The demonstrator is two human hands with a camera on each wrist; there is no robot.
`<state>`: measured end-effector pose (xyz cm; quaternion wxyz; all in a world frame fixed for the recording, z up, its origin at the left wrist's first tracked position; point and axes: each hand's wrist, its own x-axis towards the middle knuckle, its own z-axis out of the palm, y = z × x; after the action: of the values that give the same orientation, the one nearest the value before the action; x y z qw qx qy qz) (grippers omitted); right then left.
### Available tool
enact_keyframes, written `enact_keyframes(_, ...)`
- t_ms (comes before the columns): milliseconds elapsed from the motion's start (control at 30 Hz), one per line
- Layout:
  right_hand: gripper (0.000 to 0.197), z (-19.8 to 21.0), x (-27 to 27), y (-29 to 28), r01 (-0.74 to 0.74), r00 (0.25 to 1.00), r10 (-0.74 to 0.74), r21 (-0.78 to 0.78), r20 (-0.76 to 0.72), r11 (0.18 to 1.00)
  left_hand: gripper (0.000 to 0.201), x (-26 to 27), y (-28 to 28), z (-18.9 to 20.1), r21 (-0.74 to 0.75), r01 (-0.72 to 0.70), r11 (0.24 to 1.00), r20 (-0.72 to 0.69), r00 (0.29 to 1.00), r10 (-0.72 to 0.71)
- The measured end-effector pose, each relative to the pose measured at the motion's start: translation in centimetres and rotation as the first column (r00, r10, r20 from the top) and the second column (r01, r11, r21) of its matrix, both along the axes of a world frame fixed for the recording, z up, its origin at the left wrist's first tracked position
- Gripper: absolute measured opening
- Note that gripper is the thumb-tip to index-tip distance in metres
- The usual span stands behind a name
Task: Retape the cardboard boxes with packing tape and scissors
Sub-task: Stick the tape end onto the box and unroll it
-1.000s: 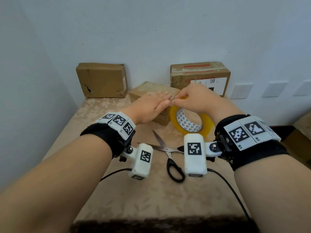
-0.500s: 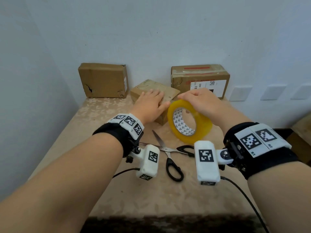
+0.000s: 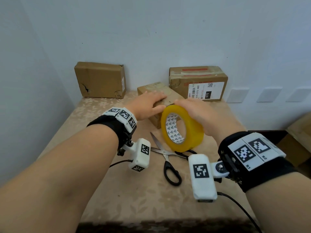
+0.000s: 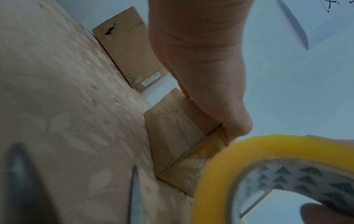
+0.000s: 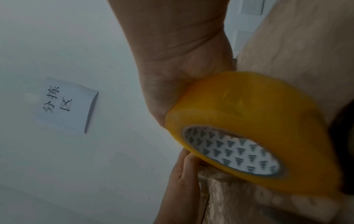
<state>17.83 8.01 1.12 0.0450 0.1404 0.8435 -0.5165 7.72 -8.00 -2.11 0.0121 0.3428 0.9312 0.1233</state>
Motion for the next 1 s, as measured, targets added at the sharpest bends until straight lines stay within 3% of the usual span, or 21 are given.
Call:
enact_keyframes(100,0.026,0.9,-0.1,-0.1,-0.033,0.996,0.023,0.127,0.08,0.991,0.056,-0.1,-0.3,-0.3,-0.026,0.022,0.999,-0.009,1.0,-0.022)
enact_keyframes(267,0.021,1.9,-0.7,-1.0,-0.148,0.987,0.115,0.352,0.111,0.924,0.057,-0.2,-0.4,-0.4,-0.011,0.019,1.0,0.01,1.0,-0.019)
enact_keyframes(367,0.03,2.1,-0.8,-0.9,-0.146,0.988,0.101,0.468,0.12,0.871,0.055,0.0,-0.2,-0.3,0.007,-0.004,1.0,0.007,1.0,0.004)
enact_keyframes(500,0.031,1.3,-0.7,0.2,0.017,0.997,-0.032,0.213,0.068,0.977,0.055,0.2,0.8,-0.4,0.064,-0.063,0.996,-0.078,0.995,0.068)
enact_keyframes(633,0.04,1.1,-0.1,1.7,0.099,0.989,-0.089,-0.074,0.119,0.992,0.062,-0.5,0.9,-0.8,0.044,-0.075,0.996,-0.116,0.99,0.08)
enact_keyframes(733,0.013,1.2,-0.4,2.0,0.111,0.99,-0.113,0.027,0.081,0.993,0.059,-0.4,1.0,-0.8,0.035,-0.073,0.997,-0.128,0.989,0.077)
enact_keyframes(867,0.027,1.3,-1.1,1.0,0.02,0.997,-0.039,0.25,0.072,0.968,0.057,-0.1,1.0,-0.6,-0.005,-0.078,0.997,-0.153,0.985,0.076)
enact_keyframes(1000,0.026,1.0,-1.4,0.6,-0.026,0.998,0.01,0.296,0.059,0.955,0.064,0.0,1.3,-1.1,-0.127,-0.066,0.99,-0.193,0.98,0.041)
